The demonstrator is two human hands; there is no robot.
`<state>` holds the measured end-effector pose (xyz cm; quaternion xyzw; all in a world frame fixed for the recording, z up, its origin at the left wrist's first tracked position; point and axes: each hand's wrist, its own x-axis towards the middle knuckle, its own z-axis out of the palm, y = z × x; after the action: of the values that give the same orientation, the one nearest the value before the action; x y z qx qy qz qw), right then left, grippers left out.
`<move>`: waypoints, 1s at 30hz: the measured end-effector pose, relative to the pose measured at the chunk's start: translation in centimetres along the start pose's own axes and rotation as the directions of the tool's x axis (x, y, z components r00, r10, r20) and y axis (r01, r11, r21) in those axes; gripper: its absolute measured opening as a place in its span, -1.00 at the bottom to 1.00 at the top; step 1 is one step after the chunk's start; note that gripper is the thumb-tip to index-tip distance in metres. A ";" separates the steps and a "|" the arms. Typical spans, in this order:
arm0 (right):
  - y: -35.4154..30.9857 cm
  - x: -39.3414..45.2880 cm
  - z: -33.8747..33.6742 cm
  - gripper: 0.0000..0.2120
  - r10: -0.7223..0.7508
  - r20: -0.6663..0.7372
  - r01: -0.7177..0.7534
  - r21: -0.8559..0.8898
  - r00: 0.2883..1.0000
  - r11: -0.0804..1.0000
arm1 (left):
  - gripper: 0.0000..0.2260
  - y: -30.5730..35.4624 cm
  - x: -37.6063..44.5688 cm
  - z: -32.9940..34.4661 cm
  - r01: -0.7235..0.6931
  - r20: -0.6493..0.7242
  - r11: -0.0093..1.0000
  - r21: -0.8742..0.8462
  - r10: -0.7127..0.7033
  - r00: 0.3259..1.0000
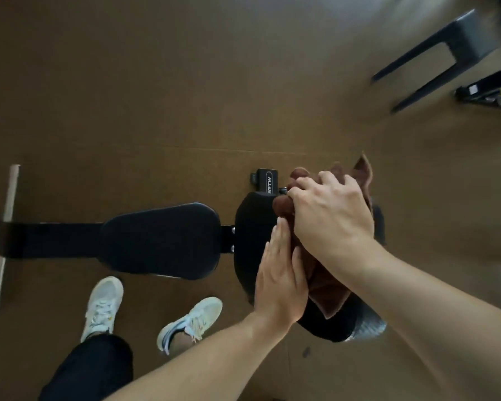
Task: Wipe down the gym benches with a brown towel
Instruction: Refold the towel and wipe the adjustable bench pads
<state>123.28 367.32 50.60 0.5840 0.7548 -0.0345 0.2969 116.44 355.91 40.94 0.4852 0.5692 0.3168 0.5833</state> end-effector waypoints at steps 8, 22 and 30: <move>-8.5 7.1 11.2 -0.43 -0.143 0.436 0.331 -0.395 0.889 0.857 | -0.42 -12.0 1.7 -6.4 0.231 0.231 0.855 0.465 -0.369 0.900; -17.9 8.9 26.1 -0.42 -0.177 0.600 0.506 -0.439 0.780 0.742 | -0.38 -22.9 -0.9 -16.6 0.269 0.179 0.797 0.541 -0.422 0.889; -15.5 -2.7 21.8 -0.46 -0.091 0.508 0.273 -0.296 0.856 0.915 | -0.38 -16.5 -3.5 -13.3 0.093 0.337 0.862 0.499 -0.292 0.895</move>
<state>118.60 351.46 29.49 0.4174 0.7023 -0.0699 0.5725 99.98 350.03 28.48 0.6056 0.5435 0.0019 0.5812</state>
